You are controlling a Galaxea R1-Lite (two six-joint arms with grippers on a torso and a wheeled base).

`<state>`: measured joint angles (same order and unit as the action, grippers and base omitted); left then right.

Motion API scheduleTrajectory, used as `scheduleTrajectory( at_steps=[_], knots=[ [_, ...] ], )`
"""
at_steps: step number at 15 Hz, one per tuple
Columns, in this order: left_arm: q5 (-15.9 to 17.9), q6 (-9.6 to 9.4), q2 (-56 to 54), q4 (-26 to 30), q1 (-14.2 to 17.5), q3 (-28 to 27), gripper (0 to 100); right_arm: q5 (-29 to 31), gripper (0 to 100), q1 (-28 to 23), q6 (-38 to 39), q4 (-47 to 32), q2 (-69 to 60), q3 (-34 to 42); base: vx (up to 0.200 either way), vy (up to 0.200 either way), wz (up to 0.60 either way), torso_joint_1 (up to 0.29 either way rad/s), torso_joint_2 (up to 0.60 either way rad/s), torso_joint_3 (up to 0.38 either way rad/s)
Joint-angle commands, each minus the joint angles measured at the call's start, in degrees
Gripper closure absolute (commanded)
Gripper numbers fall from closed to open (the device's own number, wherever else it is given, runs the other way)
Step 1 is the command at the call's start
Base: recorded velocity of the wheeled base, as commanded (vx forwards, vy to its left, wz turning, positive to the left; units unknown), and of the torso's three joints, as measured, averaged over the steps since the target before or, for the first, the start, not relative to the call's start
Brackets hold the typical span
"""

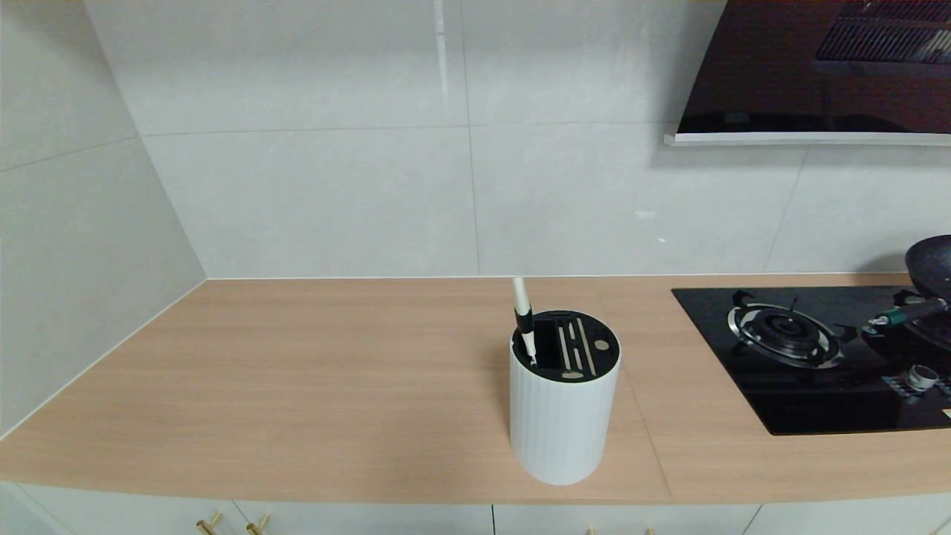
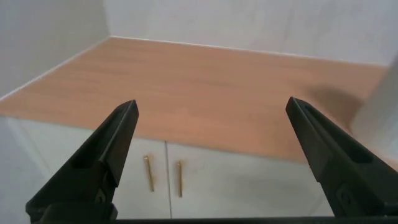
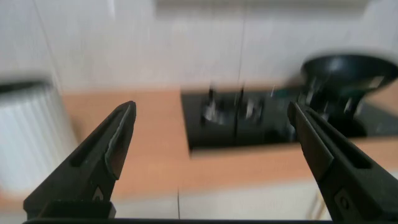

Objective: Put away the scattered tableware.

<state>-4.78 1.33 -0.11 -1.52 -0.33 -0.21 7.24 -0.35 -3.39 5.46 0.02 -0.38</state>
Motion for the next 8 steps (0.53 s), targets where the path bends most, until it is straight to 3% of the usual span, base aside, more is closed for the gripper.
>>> scheduleTrajectory(
  at_steps=[1, 3, 4, 5, 6, 8],
  knots=[
    [1.35, -1.50, 0.11, 1.44, -0.02, 0.21, 0, -2.50, 0, 0.00, 0.22, -1.68, 0.15, 0.38, 0.000, 0.000, 0.00, 0.000, 0.00, 0.000],
    [1.70, -4.05, 0.11, 1.52, -0.02, 0.21, 0, -6.63, 0, 0.00, -0.83, -5.37, 0.15, 0.38, 0.000, 0.000, 0.00, 0.000, 0.00, 0.000],
    [1.61, -3.97, 0.11, 1.52, -0.02, 0.21, 0, -6.98, 0, 0.18, -1.27, -4.85, 0.15, 0.38, 0.000, 0.000, 0.00, 0.000, 0.00, 0.000],
    [1.61, -3.09, 0.11, 1.44, -0.02, 0.21, 0, -7.33, 0, 0.35, -1.27, -4.32, 0.24, 0.38, 0.000, 0.000, 0.00, 0.000, 0.00, 0.000],
    [1.53, -0.01, 0.11, 1.35, -0.02, 0.21, 0, -7.42, 0, 0.35, -1.01, -4.32, 0.15, 0.38, 0.000, 0.000, 0.00, 0.000, 0.00, 0.000],
    [1.53, -0.54, 0.11, 1.35, -0.02, 0.21, 0, -7.42, 0, 0.35, -0.92, -4.32, 0.15, 0.38, 0.000, 0.000, 0.00, 0.000, 0.00, 0.000]
  ],
)
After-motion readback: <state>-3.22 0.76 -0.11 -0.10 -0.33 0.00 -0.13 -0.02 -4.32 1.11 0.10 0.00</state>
